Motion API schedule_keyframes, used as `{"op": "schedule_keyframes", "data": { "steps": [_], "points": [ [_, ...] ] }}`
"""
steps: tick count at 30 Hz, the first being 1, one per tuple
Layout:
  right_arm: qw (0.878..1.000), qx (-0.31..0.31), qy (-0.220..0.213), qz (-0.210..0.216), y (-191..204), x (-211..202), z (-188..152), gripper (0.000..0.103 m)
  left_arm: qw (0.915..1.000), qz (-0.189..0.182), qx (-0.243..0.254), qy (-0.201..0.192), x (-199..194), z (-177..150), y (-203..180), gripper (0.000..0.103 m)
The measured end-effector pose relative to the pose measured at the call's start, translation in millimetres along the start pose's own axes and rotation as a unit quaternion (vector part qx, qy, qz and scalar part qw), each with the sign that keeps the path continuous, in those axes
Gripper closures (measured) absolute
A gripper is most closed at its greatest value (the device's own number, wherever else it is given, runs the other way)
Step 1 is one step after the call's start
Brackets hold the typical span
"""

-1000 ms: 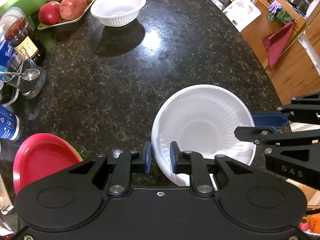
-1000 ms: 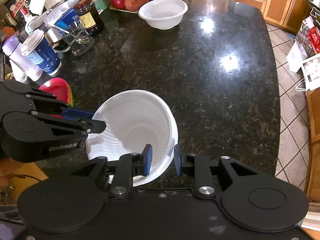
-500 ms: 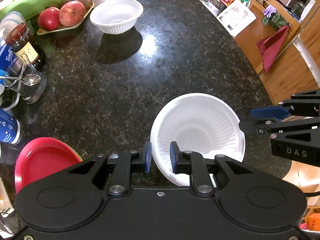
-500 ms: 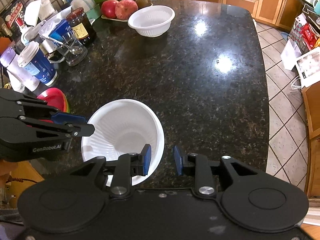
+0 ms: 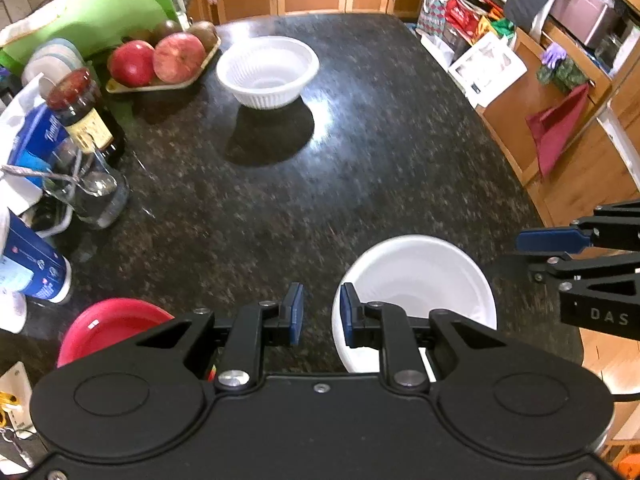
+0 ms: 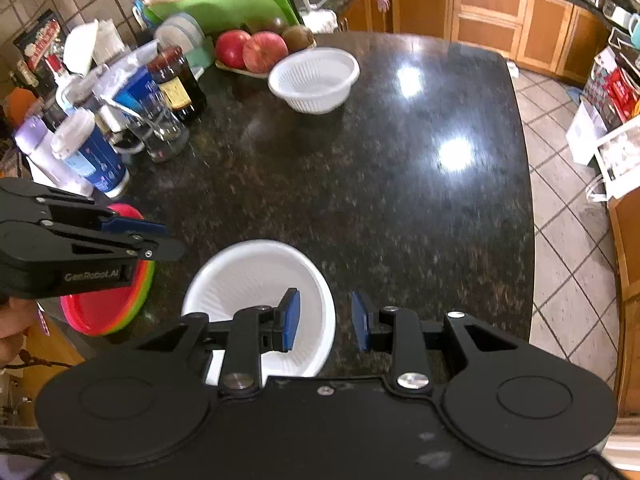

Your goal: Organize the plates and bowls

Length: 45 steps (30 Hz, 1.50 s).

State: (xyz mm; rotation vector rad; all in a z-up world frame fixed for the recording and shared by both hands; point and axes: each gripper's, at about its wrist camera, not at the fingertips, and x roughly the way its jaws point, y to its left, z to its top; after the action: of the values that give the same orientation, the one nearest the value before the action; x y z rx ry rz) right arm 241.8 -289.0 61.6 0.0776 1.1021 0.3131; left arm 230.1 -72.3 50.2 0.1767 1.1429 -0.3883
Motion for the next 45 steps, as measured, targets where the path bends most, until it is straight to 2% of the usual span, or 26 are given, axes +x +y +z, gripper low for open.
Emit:
{"op": "schedule_keyframes", "data": {
  "steps": [7,13,19,24,27,30,31,36,45],
  "points": [
    [0.999,-0.002,-0.038,0.016,0,-16,33,0.069,0.9984,0.018,-0.017,-0.05,-21,24,15,0.075],
    [0.998,0.007,-0.059,0.022,-2,-15,68,0.068,0.9958,0.037,-0.034,-0.077,-23,51,27,0.074],
    [0.998,0.01,-0.064,0.016,-6,6,104,0.064,0.9925,0.065,-0.047,-0.093,-10,79,37,0.073],
    [0.997,0.012,-0.079,0.007,-12,30,130,0.058,0.9909,0.068,-0.061,-0.098,3,100,48,0.073],
    [0.996,0.02,-0.092,0.006,-18,42,145,0.054,0.9886,0.076,-0.066,-0.112,10,112,54,0.072],
    [0.995,0.018,-0.097,0.006,-22,57,161,0.049,0.9877,0.068,-0.063,-0.126,19,123,60,0.071],
    [0.995,0.019,-0.099,0.003,-24,63,167,0.046,0.9874,0.068,-0.066,-0.127,23,128,62,0.071],
    [0.992,0.035,-0.119,-0.014,-32,90,189,0.046,0.9881,0.059,-0.083,-0.116,49,148,74,0.071],
    [0.996,0.038,-0.083,-0.015,-41,149,220,0.049,0.9915,0.05,-0.089,-0.081,89,169,85,0.071]
  ]
}}
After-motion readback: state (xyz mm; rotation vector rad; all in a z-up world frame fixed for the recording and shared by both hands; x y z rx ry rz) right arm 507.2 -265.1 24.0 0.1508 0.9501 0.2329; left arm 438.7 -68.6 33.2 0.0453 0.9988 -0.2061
